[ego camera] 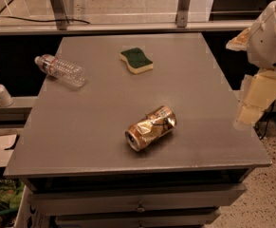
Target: Place orange can upright
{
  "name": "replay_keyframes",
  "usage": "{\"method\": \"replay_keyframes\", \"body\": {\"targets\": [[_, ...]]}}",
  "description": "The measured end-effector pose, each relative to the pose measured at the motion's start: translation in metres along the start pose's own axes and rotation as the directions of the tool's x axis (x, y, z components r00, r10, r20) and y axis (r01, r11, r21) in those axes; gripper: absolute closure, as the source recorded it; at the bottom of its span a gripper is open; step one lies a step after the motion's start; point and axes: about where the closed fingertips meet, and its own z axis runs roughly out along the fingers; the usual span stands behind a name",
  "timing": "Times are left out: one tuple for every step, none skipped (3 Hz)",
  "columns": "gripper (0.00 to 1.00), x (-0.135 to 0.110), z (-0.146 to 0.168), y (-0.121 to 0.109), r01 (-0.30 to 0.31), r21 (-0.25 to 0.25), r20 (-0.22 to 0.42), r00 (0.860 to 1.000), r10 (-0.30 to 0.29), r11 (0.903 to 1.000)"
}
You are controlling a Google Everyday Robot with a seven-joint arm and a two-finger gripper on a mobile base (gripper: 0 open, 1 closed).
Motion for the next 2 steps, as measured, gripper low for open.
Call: {"method": "replay_keyframes", "body": {"targets": [[0.00, -0.025, 0.021, 0.001, 0.092, -0.019, 0.055, 0.994, -0.091, 0.9956], [0.00, -0.045, 0.036, 0.005, 0.172, -0.031, 0.098, 0.981, -0.169, 0.9845]]}}
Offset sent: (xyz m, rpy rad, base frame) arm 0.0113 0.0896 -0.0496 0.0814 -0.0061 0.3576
